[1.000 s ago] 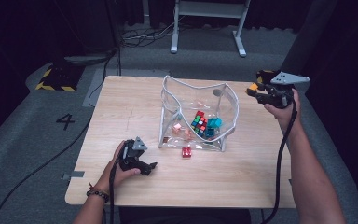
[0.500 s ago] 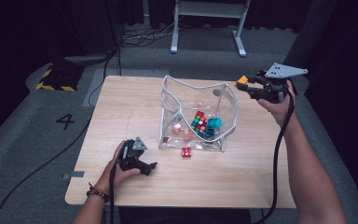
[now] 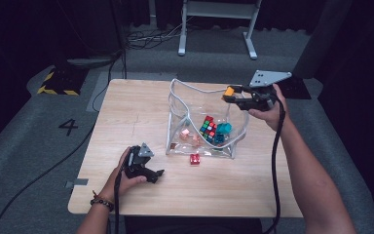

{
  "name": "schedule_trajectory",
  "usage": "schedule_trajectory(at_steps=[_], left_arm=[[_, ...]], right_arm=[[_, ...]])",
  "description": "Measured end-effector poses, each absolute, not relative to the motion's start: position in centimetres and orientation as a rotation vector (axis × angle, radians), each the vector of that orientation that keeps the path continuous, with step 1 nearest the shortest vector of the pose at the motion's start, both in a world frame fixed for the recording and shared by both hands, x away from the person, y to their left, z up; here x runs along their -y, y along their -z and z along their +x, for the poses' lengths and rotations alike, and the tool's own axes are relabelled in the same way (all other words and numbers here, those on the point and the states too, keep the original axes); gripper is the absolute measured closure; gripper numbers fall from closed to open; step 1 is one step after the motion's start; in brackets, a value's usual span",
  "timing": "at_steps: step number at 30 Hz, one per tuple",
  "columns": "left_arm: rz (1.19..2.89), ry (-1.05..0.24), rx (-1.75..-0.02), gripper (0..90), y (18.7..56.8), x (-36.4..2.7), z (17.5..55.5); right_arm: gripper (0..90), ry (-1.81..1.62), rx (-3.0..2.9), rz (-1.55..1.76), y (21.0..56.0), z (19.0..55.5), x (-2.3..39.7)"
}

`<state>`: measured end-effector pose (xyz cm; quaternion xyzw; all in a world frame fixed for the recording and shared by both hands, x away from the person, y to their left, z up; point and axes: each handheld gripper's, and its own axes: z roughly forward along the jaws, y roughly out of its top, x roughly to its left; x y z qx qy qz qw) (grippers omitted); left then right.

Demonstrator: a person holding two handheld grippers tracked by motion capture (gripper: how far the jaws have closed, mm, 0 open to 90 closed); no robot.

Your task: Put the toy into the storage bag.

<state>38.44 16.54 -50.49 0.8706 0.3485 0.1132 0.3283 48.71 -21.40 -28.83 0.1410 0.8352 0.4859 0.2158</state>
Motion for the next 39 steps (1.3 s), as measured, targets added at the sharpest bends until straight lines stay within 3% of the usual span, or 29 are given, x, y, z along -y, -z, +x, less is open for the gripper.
schedule_trajectory(at_steps=[19,28,39], left_arm=[[2.278,-0.295,-0.913,0.1,50.5,-16.5,38.4],[2.279,-0.292,-0.915,0.0,50.5,-16.5,38.4],[2.277,-0.295,-0.913,0.0,50.5,-16.5,38.4]], right_arm=[[59.6,-0.804,-2.698,0.311,32.5,52.0,16.7],[59.5,-0.608,-2.771,0.304,33.2,52.2,18.6],[58.3,-0.63,-2.76,0.346,33.2,51.7,22.1]])
